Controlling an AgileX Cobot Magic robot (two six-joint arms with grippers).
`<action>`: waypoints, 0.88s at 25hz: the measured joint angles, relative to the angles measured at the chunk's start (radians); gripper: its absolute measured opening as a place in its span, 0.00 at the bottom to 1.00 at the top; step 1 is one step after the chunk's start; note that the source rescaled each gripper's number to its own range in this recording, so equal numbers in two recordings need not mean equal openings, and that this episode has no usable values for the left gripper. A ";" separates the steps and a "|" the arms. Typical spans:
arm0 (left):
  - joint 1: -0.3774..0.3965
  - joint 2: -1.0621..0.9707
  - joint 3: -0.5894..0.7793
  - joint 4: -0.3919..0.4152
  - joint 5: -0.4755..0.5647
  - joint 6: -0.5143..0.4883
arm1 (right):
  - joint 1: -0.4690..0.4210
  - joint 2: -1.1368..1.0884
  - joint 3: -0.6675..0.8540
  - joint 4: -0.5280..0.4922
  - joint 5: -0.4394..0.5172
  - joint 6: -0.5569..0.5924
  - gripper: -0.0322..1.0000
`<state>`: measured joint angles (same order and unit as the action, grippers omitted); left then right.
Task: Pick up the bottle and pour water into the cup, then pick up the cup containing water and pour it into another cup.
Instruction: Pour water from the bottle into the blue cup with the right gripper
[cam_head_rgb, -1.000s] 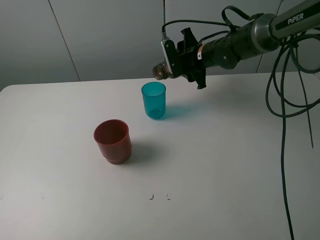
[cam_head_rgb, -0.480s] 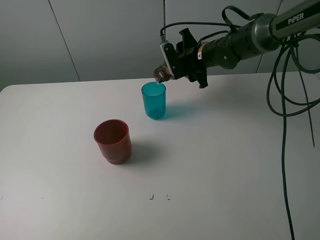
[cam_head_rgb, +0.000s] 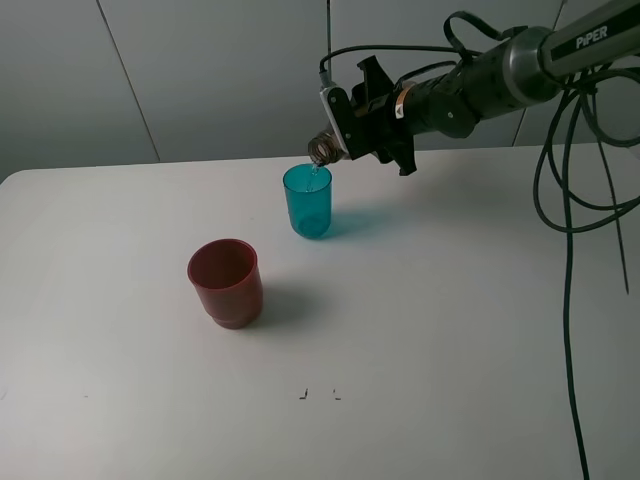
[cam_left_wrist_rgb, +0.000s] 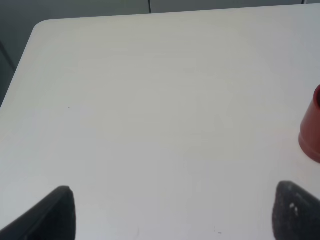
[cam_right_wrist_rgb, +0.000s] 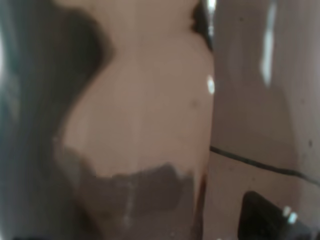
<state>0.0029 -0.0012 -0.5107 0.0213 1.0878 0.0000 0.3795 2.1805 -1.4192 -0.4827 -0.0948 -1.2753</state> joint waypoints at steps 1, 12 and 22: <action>0.000 0.000 0.000 0.000 0.000 0.000 | 0.000 0.000 -0.002 0.000 -0.002 0.000 0.06; 0.000 0.000 0.000 0.000 0.000 0.000 | 0.000 0.000 -0.020 0.000 -0.004 -0.009 0.06; 0.000 0.000 0.000 0.000 0.000 0.007 | 0.000 0.000 -0.020 0.000 -0.008 -0.019 0.06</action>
<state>0.0029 -0.0012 -0.5107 0.0213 1.0878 0.0068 0.3795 2.1805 -1.4388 -0.4827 -0.1032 -1.2946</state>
